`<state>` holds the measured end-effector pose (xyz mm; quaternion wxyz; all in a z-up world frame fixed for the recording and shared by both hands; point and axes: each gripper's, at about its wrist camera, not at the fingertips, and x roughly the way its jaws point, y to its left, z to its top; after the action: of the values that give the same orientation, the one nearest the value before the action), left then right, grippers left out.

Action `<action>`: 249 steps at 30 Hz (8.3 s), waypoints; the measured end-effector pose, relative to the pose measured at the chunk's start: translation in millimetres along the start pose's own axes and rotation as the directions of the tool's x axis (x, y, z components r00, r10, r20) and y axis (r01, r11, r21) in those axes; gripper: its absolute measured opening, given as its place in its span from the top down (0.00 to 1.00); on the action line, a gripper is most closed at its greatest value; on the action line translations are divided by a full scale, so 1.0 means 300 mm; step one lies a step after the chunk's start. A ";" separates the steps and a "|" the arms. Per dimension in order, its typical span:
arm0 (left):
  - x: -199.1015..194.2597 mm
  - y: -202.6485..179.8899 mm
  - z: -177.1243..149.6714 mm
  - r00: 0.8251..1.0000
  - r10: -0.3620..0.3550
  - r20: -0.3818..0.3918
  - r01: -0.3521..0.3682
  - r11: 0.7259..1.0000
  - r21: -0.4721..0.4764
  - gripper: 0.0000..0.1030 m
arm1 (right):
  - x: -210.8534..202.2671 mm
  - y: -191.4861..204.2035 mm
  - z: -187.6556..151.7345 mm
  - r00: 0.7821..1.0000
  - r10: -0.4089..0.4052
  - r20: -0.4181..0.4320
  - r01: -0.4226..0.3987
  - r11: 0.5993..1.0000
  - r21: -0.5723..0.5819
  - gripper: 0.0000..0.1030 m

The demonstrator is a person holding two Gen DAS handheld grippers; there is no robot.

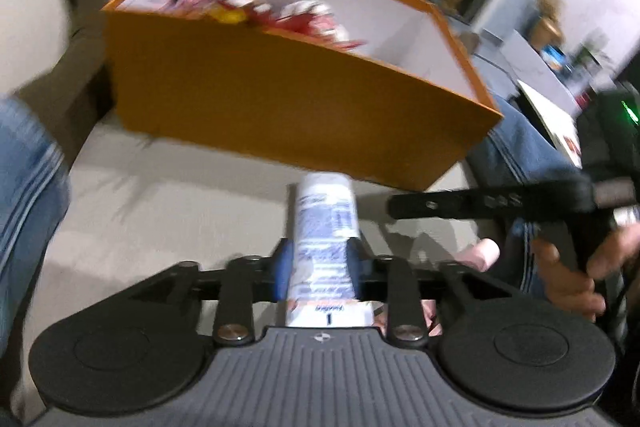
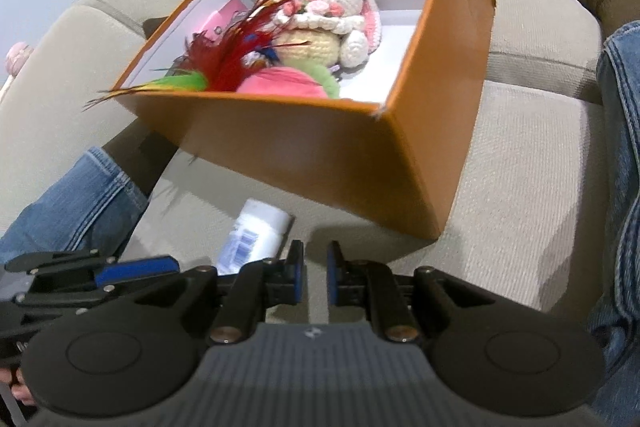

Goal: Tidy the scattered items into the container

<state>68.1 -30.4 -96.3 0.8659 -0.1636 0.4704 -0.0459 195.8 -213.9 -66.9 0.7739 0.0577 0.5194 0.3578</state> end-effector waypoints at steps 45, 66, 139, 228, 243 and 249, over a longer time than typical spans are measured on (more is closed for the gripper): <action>0.057 0.213 -0.088 0.958 -0.238 0.161 0.287 0.798 -0.529 0.60 | 0.000 -0.054 -0.074 0.944 0.330 -0.007 -0.299 0.864 0.406 0.90; -0.025 0.034 0.013 0.975 -0.121 0.184 0.160 0.965 -0.210 0.79 | -0.025 -0.024 -0.095 0.937 0.342 0.077 -0.336 0.816 0.471 0.97; -0.100 -0.098 0.058 0.998 -0.015 0.059 0.003 0.982 0.186 0.88 | -0.064 0.056 -0.131 0.983 0.025 -0.183 -0.079 0.952 -0.295 0.63; -0.371 0.001 0.283 0.923 -0.097 0.373 0.034 0.984 0.173 0.91 | -0.020 0.070 0.421 0.834 -0.504 0.224 0.437 0.851 0.291 0.94; -0.349 -0.019 0.363 0.931 -0.123 0.344 0.055 0.978 0.202 0.91 | 0.074 0.110 0.435 0.746 -0.647 0.156 0.626 0.762 0.167 0.93; -0.330 -0.073 0.411 0.935 -0.126 0.331 0.045 0.969 0.242 0.91 | 0.111 0.132 0.441 0.687 -0.716 0.127 0.711 0.698 0.090 0.94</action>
<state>117.4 1.7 52.1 0.9450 -0.0878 0.2957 -0.1089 294.7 -126.9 -14.1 0.8881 -0.1084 0.4465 0.0148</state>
